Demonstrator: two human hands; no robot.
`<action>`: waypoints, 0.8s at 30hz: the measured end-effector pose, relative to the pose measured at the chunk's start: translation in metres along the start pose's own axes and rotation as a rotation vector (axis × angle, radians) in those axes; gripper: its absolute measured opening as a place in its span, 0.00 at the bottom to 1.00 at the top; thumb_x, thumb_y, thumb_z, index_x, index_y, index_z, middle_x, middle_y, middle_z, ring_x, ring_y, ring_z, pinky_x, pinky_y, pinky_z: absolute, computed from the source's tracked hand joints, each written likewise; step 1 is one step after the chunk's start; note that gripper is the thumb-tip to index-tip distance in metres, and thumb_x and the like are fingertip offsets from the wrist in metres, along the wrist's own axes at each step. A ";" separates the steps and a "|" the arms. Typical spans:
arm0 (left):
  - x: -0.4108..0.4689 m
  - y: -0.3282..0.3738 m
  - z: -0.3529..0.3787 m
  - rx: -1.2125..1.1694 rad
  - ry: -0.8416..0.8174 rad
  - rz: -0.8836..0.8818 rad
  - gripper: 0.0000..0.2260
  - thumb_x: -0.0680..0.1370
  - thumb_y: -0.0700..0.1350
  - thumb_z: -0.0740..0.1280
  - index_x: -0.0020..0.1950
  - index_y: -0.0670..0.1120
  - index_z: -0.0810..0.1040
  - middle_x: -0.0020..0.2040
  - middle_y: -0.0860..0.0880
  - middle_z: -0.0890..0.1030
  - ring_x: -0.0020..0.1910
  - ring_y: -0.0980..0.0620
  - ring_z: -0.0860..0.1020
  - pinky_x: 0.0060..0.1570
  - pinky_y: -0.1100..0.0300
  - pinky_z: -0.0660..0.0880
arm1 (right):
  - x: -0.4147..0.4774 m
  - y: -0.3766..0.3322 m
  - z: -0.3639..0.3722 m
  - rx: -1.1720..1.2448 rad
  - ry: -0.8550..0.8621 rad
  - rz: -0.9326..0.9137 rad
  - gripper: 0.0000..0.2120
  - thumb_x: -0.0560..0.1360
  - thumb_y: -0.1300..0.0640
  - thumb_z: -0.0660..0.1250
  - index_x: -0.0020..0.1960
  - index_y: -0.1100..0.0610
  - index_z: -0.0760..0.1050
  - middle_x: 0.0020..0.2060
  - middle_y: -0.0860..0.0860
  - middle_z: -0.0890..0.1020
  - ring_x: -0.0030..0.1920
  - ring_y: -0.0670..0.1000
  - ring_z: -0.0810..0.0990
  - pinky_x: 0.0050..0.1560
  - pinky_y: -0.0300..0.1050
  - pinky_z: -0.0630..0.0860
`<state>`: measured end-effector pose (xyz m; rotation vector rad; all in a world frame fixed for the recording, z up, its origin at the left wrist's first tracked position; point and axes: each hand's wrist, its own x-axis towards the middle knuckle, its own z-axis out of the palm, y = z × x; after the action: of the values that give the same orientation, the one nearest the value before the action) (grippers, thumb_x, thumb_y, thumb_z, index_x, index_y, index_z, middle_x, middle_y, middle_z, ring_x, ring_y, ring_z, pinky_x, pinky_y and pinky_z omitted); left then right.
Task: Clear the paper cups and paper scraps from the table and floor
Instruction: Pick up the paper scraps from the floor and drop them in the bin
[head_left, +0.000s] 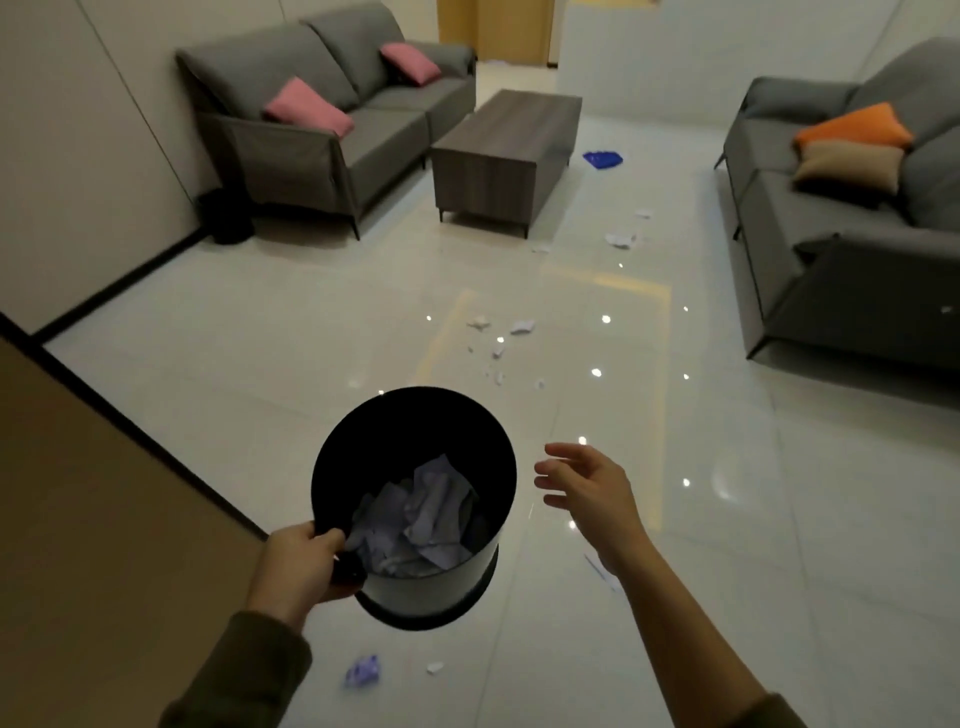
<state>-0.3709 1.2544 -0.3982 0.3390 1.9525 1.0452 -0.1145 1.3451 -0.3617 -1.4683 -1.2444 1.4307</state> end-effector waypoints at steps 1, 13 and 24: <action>0.010 -0.006 0.004 0.007 -0.018 -0.003 0.07 0.76 0.32 0.62 0.39 0.38 0.76 0.38 0.37 0.79 0.37 0.36 0.79 0.33 0.50 0.79 | 0.002 0.009 0.002 0.002 0.015 0.019 0.10 0.75 0.63 0.65 0.56 0.58 0.77 0.45 0.56 0.83 0.45 0.52 0.83 0.49 0.48 0.80; 0.120 -0.132 0.132 0.076 -0.191 -0.123 0.15 0.77 0.34 0.62 0.64 0.38 0.73 0.49 0.38 0.80 0.45 0.38 0.80 0.43 0.44 0.80 | 0.077 0.143 0.015 0.112 0.038 0.058 0.07 0.74 0.63 0.67 0.50 0.54 0.78 0.42 0.53 0.84 0.40 0.47 0.84 0.42 0.39 0.81; 0.204 -0.307 0.247 0.053 -0.324 -0.134 0.08 0.77 0.39 0.64 0.44 0.51 0.77 0.46 0.41 0.81 0.45 0.41 0.81 0.40 0.51 0.81 | 0.099 0.356 0.074 0.043 0.011 0.183 0.07 0.75 0.60 0.66 0.51 0.50 0.76 0.47 0.53 0.83 0.49 0.51 0.82 0.49 0.45 0.81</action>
<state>-0.2461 1.3189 -0.8198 0.3763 1.6879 0.7987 -0.1429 1.3347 -0.7369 -1.5919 -1.0883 1.5567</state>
